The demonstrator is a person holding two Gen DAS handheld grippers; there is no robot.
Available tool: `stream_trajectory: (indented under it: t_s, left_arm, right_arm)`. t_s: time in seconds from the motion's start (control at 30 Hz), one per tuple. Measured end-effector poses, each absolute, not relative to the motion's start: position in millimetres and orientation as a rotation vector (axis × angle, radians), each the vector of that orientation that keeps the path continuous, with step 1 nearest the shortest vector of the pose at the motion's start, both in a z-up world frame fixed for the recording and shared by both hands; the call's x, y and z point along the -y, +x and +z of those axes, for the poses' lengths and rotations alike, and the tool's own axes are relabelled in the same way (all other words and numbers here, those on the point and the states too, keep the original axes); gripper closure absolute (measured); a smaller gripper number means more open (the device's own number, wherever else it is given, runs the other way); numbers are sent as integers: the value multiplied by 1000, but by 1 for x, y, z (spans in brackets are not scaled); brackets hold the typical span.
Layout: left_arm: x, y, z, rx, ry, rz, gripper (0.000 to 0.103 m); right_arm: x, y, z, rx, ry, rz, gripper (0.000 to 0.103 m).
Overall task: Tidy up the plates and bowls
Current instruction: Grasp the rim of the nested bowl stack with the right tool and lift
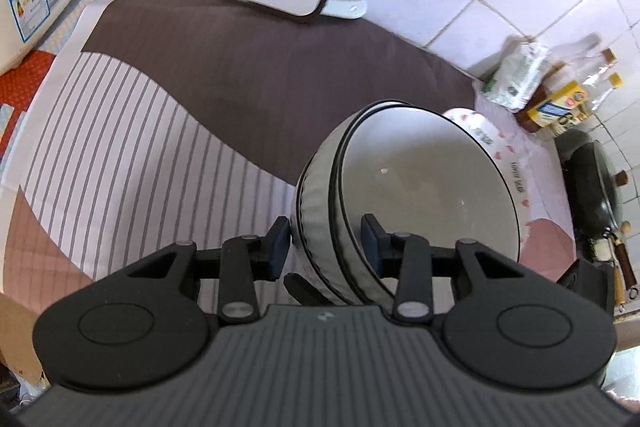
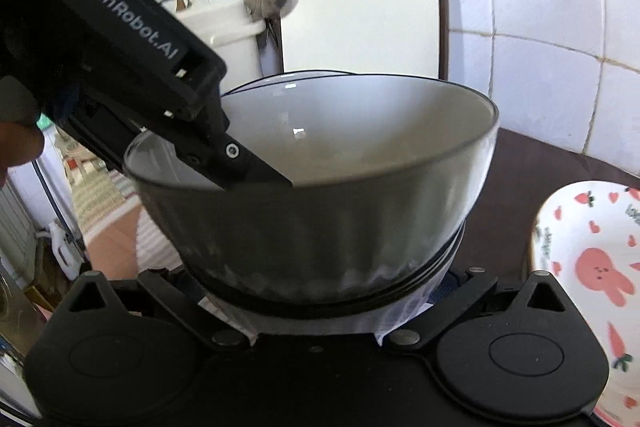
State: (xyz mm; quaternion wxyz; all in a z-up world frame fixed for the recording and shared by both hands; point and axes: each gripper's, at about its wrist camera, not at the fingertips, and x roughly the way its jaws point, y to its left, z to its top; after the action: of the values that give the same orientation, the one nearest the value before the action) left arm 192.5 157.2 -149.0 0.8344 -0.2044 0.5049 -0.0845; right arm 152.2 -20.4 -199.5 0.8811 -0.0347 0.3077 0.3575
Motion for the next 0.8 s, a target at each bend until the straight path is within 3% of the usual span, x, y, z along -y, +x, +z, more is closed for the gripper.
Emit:
stream_trajectory:
  t_s: [0.4, 0.8]
  left_arm:
    - [-98, 197, -79, -1013, -348, -288, 67]
    - [-13, 251, -108, -1109, -302, -426, 66]
  right_arm:
    - [77, 143, -142, -522, -43, 658, 0]
    - [151, 165, -147, -557, -103, 520, 0]
